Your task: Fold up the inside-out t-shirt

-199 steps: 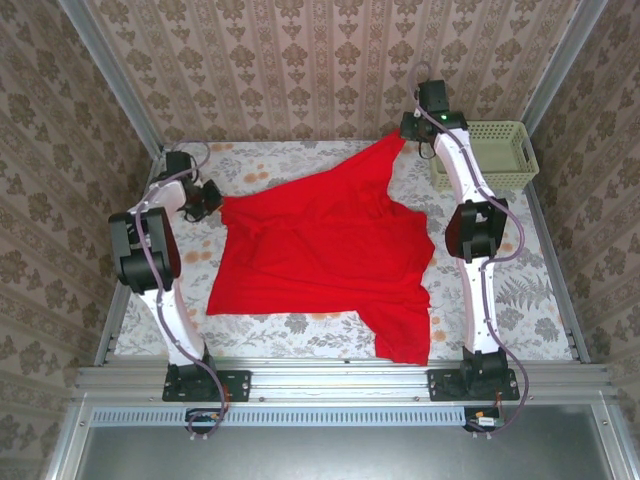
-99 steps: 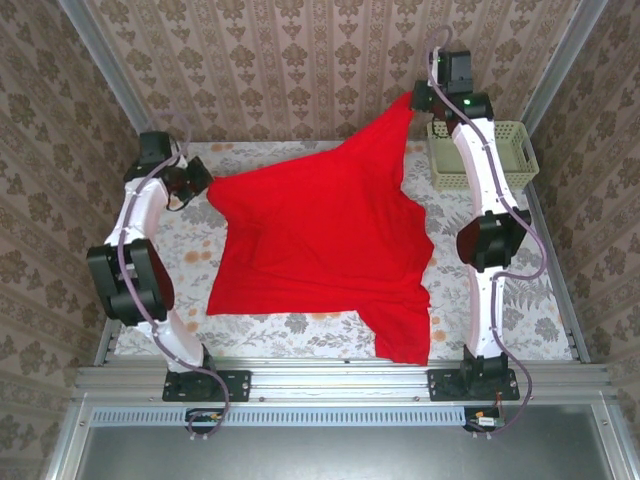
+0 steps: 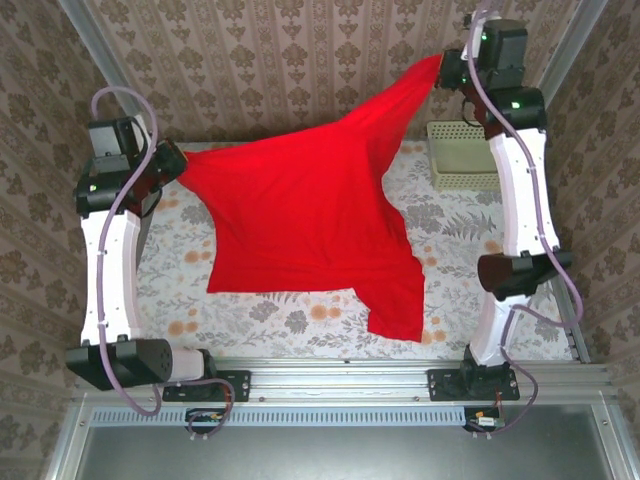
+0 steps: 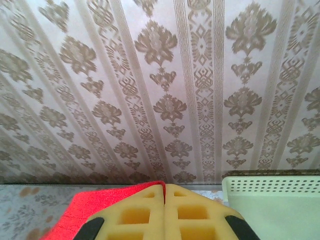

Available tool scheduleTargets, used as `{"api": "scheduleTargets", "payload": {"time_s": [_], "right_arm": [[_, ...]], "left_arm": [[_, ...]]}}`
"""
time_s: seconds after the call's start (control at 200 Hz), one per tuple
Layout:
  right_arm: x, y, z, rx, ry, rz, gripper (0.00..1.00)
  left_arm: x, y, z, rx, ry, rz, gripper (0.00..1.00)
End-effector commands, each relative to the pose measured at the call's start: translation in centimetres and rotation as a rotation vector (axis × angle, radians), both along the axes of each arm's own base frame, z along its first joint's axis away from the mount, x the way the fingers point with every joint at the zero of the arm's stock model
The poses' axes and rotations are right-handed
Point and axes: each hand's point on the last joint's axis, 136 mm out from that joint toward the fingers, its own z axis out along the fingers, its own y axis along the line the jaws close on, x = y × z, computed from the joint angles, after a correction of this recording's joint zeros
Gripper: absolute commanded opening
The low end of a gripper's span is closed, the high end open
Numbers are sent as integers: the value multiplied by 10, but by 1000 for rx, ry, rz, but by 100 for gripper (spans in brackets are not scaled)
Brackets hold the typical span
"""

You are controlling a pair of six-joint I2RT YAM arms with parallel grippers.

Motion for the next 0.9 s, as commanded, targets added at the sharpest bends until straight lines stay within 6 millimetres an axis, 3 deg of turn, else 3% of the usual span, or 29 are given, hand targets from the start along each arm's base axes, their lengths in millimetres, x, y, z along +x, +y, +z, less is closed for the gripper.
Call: {"api": "scheduleTargets", "payload": {"time_s": [0.0,0.14,0.24,0.255,0.265,0.325,0.465,0.56,0.64,0.73,0.895], "right_arm": [[-47,-9,61,18,-158,-16,0],[-115,-18,113,26,-296,-44,0],[-172,-24,147,46,-409,-55,0],[-174,-24,147,48,-413,-55,0],[-190,-25,155,52,-442,-54,0],[-228,-28,173,68,-515,-58,0],[-294,-34,200,90,-635,-63,0],[-326,-37,216,97,-697,-64,0],[-334,-40,225,89,-714,-83,0],[-320,-42,230,59,-706,-102,0],[-242,-40,207,0,-582,-126,0]], "left_arm": [[-26,-4,7,43,-10,-44,0],[-70,-12,46,95,-175,-92,0],[-111,-19,79,133,-357,-125,0],[-117,-20,84,139,-384,-128,0],[-123,-21,88,143,-405,-129,0],[-148,-25,105,166,-513,-141,0],[-199,-29,139,192,-725,-135,0],[-217,-29,152,192,-802,-122,0],[-215,-24,154,189,-798,-87,0],[-185,-14,140,190,-685,-47,0],[-103,-4,83,143,-401,-29,0]]}}
